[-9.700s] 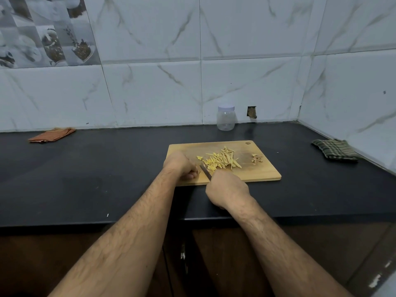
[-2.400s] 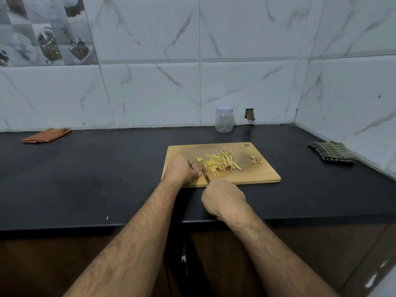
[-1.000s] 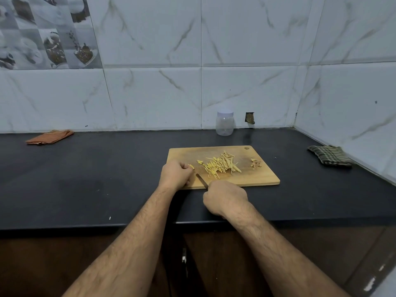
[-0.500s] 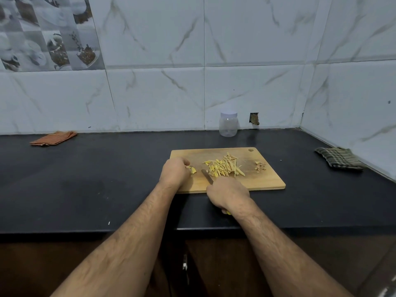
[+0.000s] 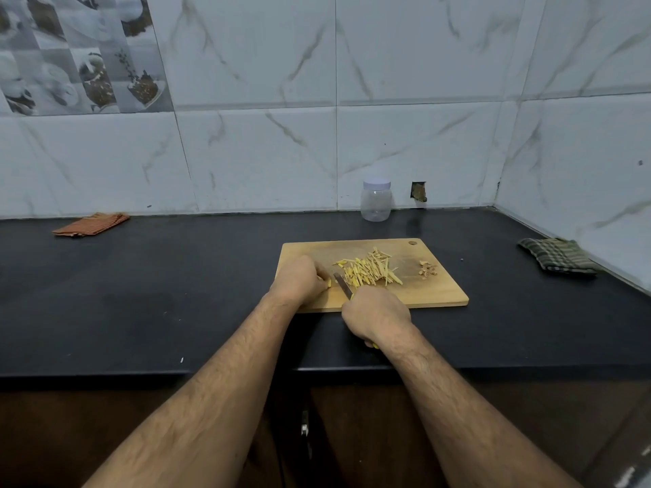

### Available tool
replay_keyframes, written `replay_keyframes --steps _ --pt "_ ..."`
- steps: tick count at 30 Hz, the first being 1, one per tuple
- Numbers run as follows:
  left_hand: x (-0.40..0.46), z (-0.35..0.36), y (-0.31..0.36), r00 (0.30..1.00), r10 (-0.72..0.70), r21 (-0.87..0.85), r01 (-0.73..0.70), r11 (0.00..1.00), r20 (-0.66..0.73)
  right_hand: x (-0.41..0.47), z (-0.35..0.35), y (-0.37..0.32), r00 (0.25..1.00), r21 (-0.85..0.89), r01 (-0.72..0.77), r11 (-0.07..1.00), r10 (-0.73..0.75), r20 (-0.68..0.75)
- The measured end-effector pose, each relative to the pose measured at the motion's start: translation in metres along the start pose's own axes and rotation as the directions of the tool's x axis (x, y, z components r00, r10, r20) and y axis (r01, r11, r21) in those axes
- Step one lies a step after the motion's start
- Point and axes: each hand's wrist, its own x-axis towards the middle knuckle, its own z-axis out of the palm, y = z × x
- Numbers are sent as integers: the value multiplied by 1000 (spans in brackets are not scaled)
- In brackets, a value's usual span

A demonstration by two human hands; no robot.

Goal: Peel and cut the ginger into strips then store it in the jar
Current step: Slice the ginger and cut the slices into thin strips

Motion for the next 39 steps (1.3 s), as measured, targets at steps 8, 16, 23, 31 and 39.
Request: replay_keyframes --steps 8,16,23,31,39 --pt "-6 10 3 997 -54 -49 51 997 -57 -8 -2 -7 1000 -64 19 998 -19 0" --pt "-3 4 6 999 -41 -28 41 999 22 -8 -8 -10 999 -239 41 970 -48 -25" --pt "-2 1 7 999 -25 3 25 1000 23 -6 -15 -10 999 -274 45 961 -50 -13" --pt "-3 4 6 1000 4 63 -5 998 9 -3 -16 -11 999 -318 50 947 -53 -1" --pt "-3 5 1 999 -38 51 37 998 12 -6 -16 -15 997 -375 72 924 -67 27"
